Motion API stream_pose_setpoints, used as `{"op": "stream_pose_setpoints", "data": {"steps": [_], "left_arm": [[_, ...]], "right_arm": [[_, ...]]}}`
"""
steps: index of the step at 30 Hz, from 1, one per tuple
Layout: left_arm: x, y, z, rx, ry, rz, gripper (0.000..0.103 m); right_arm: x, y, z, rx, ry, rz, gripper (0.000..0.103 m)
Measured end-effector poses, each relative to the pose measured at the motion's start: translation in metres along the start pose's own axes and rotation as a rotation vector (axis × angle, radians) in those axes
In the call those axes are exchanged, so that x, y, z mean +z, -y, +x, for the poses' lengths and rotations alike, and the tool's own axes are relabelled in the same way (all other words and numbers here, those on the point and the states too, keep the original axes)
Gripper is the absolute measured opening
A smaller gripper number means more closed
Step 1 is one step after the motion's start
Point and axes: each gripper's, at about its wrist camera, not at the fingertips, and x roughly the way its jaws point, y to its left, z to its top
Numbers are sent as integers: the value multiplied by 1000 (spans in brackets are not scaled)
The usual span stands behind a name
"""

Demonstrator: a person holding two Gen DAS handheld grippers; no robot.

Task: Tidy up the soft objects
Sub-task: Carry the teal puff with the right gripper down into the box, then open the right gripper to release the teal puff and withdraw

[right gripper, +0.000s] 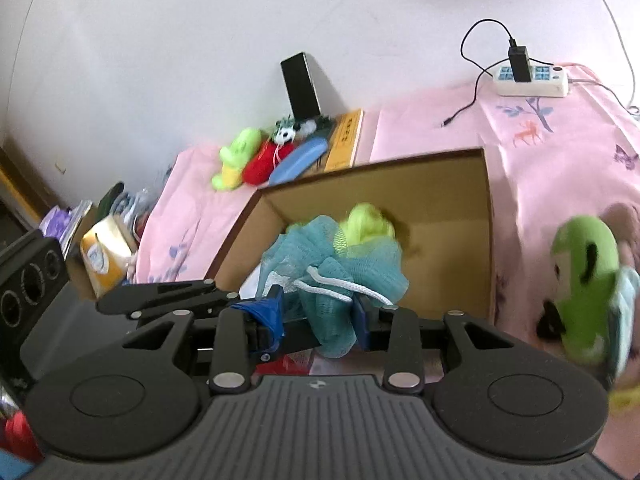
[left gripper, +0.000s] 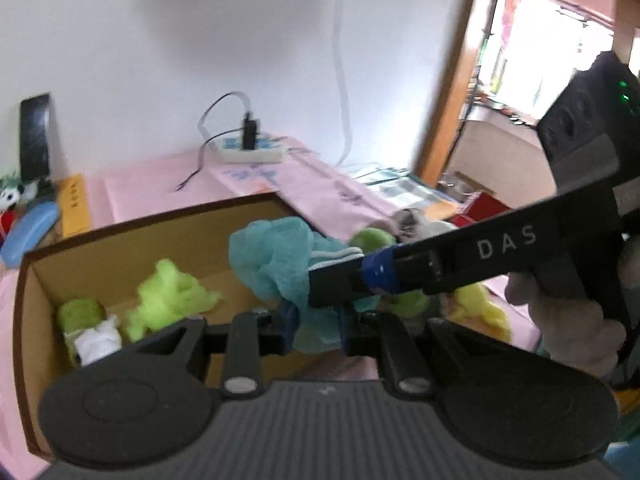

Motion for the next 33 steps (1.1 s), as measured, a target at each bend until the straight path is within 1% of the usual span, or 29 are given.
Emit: {"op": "stream_pose_setpoints", "data": {"steps": [2,6,11,13,14,15,17,18,19,21,23,25,28,30,33], "left_arm": [[2,-13,11,13,-22,-42,12],[-1,-36,32,29,-83,-140,12],[-9,-51,58,69,-167,-217,12],[-12,-55,66,87,-196,-242,17],[-13,-56,67,96,-205,-250,24],[-13,-58,69,106,-213,-254,32],[-15,-60,68,115,-217,-259,37],[-15,-61,67,121,-217,-262,43],[-16,-61,66,133,-215,-263,45],[-17,-63,63,149,-215,-264,47],[-18,-64,60,147,-215,-266,50],[-19,-63,57,144,-214,-263,51],[-18,-62,52,160,-197,-256,52],[-18,-61,44,179,-181,-252,52],[-16,-59,30,206,-151,-246,52]], "right_arm": [[5,6,13,0,-14,19,19],[10,17,44,-30,-65,46,19],[10,27,76,-97,-134,44,19],[10,32,84,-124,-154,45,19],[9,34,87,-133,-160,48,20],[8,37,90,-134,-166,57,21],[6,43,94,-105,-181,96,22],[6,47,95,-87,-187,120,22],[5,47,94,-81,-187,130,22],[6,46,94,-93,-186,125,21],[6,42,93,-126,-178,110,21],[7,40,91,-137,-174,98,22],[8,46,84,-62,-179,166,22],[11,48,76,-42,-144,204,22],[14,46,60,-45,-95,212,23]]}}
